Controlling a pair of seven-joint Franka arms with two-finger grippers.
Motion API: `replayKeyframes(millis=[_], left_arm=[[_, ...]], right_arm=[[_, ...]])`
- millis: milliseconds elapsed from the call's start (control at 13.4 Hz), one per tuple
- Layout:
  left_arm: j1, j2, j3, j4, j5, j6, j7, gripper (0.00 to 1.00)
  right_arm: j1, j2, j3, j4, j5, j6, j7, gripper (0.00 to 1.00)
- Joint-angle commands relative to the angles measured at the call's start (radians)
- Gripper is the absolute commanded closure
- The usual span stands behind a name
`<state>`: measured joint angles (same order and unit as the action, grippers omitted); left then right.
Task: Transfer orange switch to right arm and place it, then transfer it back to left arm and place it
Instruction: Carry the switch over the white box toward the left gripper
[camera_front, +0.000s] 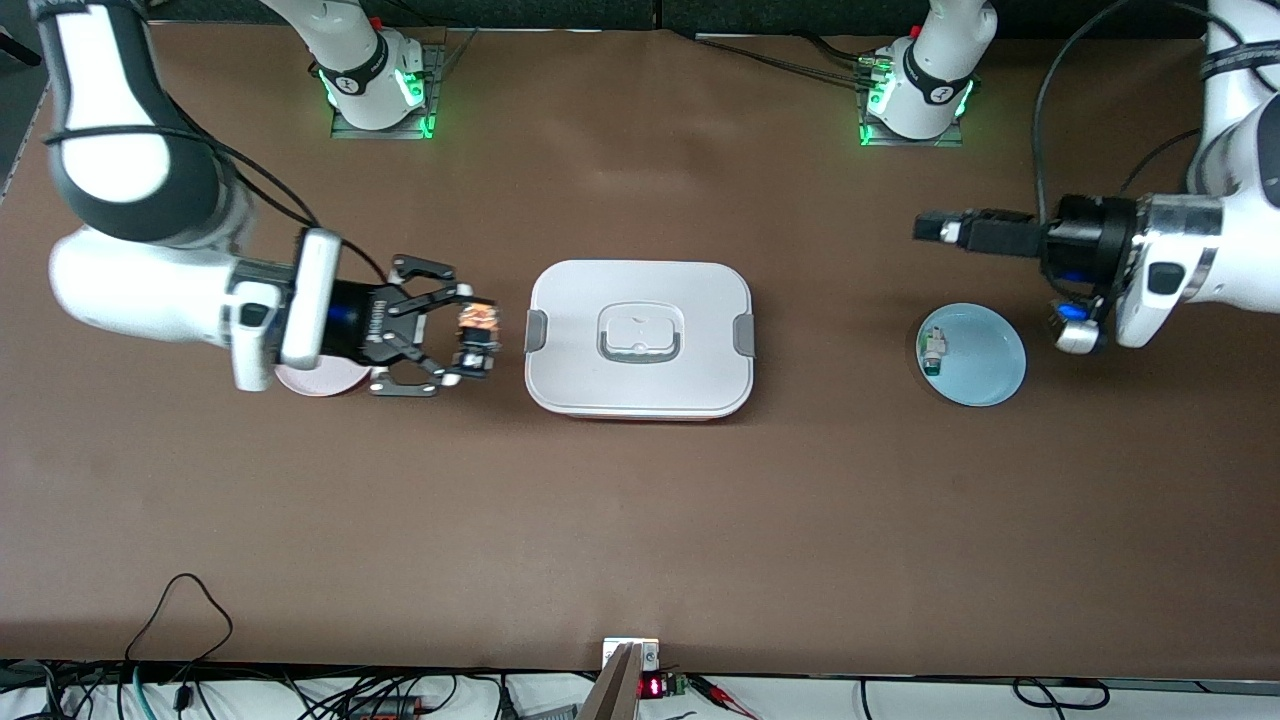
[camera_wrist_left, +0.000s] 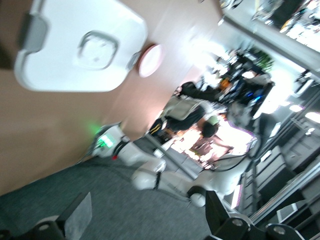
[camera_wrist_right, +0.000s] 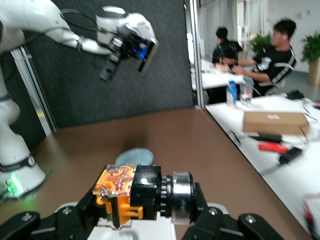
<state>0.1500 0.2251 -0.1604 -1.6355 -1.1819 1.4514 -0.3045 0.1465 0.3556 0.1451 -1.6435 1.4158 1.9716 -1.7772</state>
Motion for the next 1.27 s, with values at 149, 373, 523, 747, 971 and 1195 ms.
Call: replayKeyframes(millis=[149,373,523,747,971,1195], left_arm=[[-0.012,-0.006,-0.146,-0.044,-0.087,0.274,-0.007,0.00],[-0.010,-0.006,-0.249,-0.089,-0.183,0.492,0.077,0.00],[-0.012,-0.006,-0.283,-0.096,-0.218,0.552,0.151,0.00],[-0.013,0.020,-0.292,-0.121,-0.226,0.569,0.368,0.00],[-0.041,0.037,-0.314,-0.133,-0.275,0.624,0.412,0.00],[-0.087,0.043,-0.314,-0.126,-0.338,0.675,0.430,0.00]], right_arm=[[0.142,0.040,-0.002,0.010,0.225,0.102,-0.036,0.69],[0.225,0.048,0.001,0.017,0.280,0.220,-0.019,0.70],[0.248,0.048,0.004,0.020,0.311,0.269,-0.019,0.70],[0.248,0.054,0.024,0.050,0.343,0.277,-0.015,0.70],[0.269,0.054,0.024,0.077,0.370,0.305,-0.011,0.70],[0.304,0.069,0.024,0.099,0.368,0.325,0.030,0.70]])
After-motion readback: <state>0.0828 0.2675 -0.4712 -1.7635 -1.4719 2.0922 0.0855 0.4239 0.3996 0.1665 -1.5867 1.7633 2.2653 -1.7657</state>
